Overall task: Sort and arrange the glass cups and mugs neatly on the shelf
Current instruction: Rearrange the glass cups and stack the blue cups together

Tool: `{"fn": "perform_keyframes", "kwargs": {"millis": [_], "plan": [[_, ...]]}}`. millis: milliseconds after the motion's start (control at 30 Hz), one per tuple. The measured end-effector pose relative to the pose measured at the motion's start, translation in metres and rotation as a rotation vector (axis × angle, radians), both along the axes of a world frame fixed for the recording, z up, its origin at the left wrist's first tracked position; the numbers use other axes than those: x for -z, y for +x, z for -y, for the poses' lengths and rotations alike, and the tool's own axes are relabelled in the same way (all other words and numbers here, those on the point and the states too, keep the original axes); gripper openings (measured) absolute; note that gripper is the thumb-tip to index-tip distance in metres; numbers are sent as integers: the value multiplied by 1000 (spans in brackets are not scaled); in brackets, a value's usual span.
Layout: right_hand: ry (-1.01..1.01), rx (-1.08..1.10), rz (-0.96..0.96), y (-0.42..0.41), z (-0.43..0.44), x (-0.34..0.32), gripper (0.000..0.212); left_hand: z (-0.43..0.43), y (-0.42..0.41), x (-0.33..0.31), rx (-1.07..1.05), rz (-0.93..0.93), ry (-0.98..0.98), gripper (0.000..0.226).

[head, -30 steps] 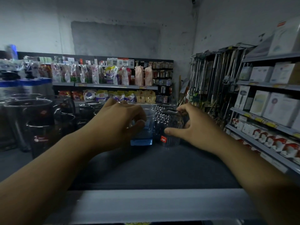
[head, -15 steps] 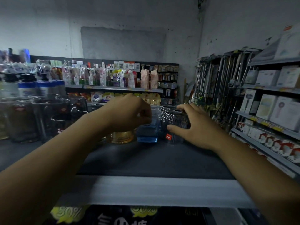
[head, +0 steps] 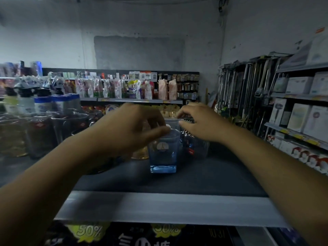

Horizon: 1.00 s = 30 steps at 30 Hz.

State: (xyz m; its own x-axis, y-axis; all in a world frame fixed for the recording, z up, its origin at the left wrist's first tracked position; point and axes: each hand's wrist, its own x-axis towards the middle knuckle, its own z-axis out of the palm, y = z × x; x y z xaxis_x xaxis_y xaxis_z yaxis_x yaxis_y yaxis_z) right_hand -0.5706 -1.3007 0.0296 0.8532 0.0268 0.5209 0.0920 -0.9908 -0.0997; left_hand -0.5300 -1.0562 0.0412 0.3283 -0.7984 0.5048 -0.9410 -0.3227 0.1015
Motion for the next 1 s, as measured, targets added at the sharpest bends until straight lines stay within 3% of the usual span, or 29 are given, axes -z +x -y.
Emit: {"fn": "perform_keyframes", "kwargs": {"millis": [133, 267, 400, 533, 667, 767, 900, 1000], "plan": [[-149, 96, -195, 36, -7, -15, 37, 14, 30, -19, -59, 44, -41, 27], [-185, 122, -352, 62, -15, -20, 28, 43, 67, -27, -111, 59, 121, 24], [-197, 135, -345, 76, -15, -17, 13, 66, 91, -28, -151, 48, 341, 33], [-136, 93, -290, 76, -10, -21, 6, 78, 102, -28, -197, 39, 426, 35], [-49, 48, -183, 68, -9, -32, 12, 82, 105, -31, -204, -3, 323, 41], [-19, 27, -131, 54, -8, -46, 13, 83, 106, -34, -172, -63, 131, 65], [-27, -33, -59, 28, -12, -60, 12, 81, 101, -38, -104, -337, 45, 100], [-41, -84, -53, 11, -15, -62, 10, 79, 97, -42, -41, -496, 69, 96]]}}
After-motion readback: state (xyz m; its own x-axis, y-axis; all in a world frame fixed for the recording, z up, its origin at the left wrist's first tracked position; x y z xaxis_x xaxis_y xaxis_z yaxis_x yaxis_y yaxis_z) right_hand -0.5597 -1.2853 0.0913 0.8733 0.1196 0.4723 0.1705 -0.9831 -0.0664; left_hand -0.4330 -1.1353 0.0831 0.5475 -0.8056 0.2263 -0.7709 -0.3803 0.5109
